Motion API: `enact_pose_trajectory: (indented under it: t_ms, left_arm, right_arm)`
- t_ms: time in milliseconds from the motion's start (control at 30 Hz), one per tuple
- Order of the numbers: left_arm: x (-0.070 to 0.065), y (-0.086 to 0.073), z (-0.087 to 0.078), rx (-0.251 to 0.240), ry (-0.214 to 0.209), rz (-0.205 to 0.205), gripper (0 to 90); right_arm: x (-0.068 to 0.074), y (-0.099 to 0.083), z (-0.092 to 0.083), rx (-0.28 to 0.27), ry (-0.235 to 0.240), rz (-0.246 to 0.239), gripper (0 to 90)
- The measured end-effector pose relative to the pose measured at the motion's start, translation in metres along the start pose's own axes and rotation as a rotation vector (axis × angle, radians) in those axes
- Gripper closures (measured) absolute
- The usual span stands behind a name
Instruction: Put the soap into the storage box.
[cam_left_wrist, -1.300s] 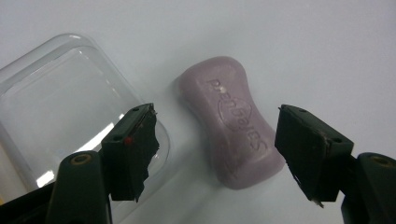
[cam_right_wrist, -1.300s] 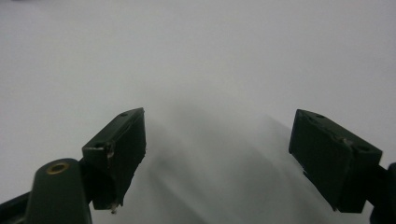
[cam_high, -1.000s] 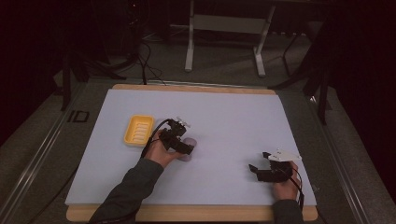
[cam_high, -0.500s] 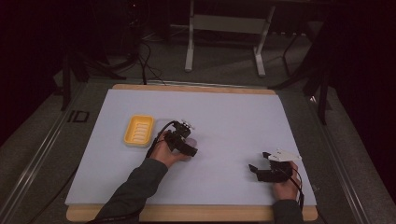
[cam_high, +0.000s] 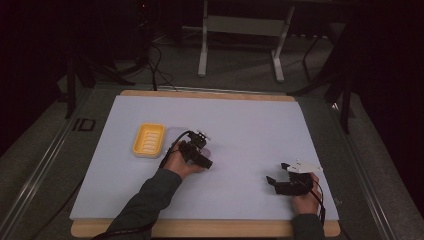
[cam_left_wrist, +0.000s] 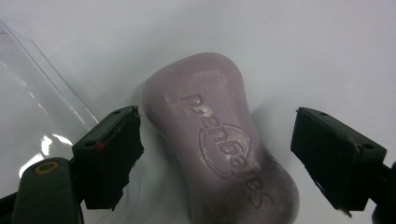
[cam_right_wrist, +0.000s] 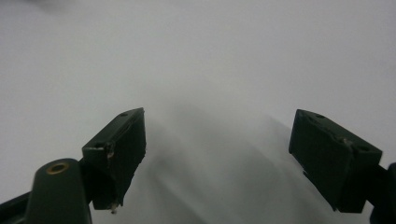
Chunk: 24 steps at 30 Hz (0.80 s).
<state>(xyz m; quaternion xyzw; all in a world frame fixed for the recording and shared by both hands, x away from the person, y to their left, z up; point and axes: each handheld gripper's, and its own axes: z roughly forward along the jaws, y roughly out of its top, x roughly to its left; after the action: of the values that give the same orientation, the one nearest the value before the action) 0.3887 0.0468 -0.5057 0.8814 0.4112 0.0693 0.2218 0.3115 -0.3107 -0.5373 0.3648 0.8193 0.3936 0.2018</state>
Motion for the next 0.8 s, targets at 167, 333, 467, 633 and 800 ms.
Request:
enact_pose_trajectory:
  t_ms: [167,333,467,633,800]
  left_arm:
    - [0.002,0.0,0.003,0.021,0.0,-0.012,23.3]
    - [0.003,0.0,0.005,0.022,-0.004,0.002,32.0]
    - [0.003,0.002,0.004,0.035,-0.007,0.022,38.7]
    - [0.005,0.005,0.003,0.051,-0.026,0.02,44.3]
    - [0.006,0.011,0.003,0.106,-0.028,0.053,47.3]
  right_arm:
    - [0.0,0.0,0.0,0.0,0.0,-0.002,18.5]
    - [0.0,0.0,0.0,0.0,0.0,-0.002,18.5]
    - [0.0,0.0,0.0,0.003,0.001,-0.002,18.4]
    - [0.0,0.0,0.0,0.004,0.0,-0.003,18.5]
    - [0.0,0.0,0.0,0.004,0.002,-0.001,18.5]
